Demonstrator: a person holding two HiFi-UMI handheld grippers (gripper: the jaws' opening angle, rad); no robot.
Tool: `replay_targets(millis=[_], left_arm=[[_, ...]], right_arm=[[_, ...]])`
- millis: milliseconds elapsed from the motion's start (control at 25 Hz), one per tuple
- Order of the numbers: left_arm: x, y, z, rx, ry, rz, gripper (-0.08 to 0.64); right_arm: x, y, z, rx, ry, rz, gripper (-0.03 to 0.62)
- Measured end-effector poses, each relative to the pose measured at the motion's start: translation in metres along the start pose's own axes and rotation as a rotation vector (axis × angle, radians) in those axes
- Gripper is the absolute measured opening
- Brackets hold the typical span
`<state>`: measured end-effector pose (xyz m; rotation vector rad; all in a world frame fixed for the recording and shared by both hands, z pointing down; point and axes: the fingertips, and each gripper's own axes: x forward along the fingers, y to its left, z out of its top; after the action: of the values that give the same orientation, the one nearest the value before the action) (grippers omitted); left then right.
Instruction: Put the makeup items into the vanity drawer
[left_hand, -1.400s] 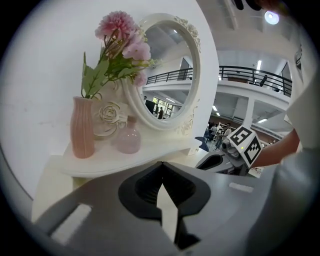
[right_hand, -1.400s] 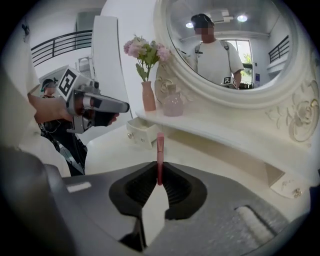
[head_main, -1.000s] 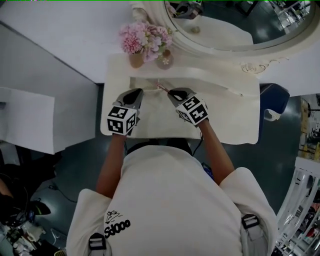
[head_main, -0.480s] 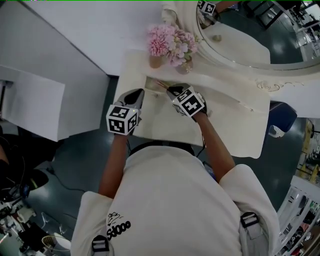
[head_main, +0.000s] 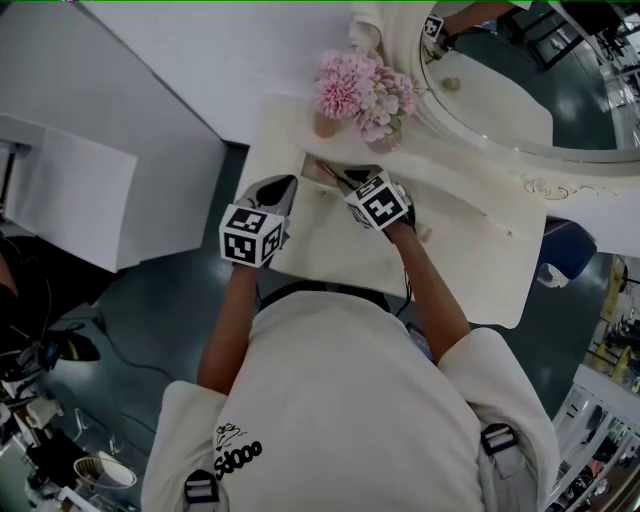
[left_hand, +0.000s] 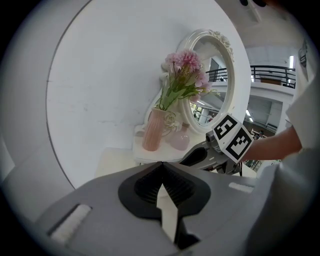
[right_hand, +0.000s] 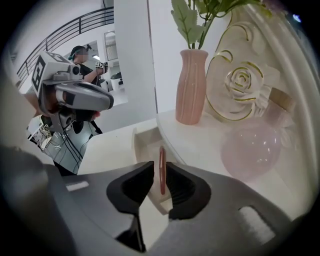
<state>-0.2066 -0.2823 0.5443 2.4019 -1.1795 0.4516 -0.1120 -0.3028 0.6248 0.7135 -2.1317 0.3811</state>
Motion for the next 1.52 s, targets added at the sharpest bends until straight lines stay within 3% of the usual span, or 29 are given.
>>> replay_targets(millis=[120, 320, 640, 1080, 1360, 1520], left_arm=[[-0.003, -0.003, 0.003, 0.000, -0.002, 0.000, 0.020], [-0.009, -0.008, 0.009, 0.008, -0.012, 0.005, 0.020], [0.000, -0.046, 0.025, 0.059, -0.019, -0.044, 0.020], [0.034, -0.136, 0.033, 0.141, 0.010, -0.199, 0.020], [0.070, -0.199, 0.017, 0.195, 0.068, -0.327, 0.020], [0.091, -0.228, -0.002, 0.218, 0.131, -0.389, 0.063]], right_arm=[[-0.004, 0.001, 0.003, 0.009, -0.013, 0.008, 0.109], [-0.018, 0.003, 0.004, 0.016, -0.049, -0.003, 0.110], [-0.070, -0.018, -0.008, 0.076, -0.153, -0.100, 0.106], [-0.146, -0.040, -0.081, 0.208, -0.178, -0.229, 0.095], [-0.192, -0.051, -0.140, 0.321, -0.194, -0.324, 0.080], [-0.210, -0.057, -0.169, 0.375, -0.193, -0.364, 0.058]])
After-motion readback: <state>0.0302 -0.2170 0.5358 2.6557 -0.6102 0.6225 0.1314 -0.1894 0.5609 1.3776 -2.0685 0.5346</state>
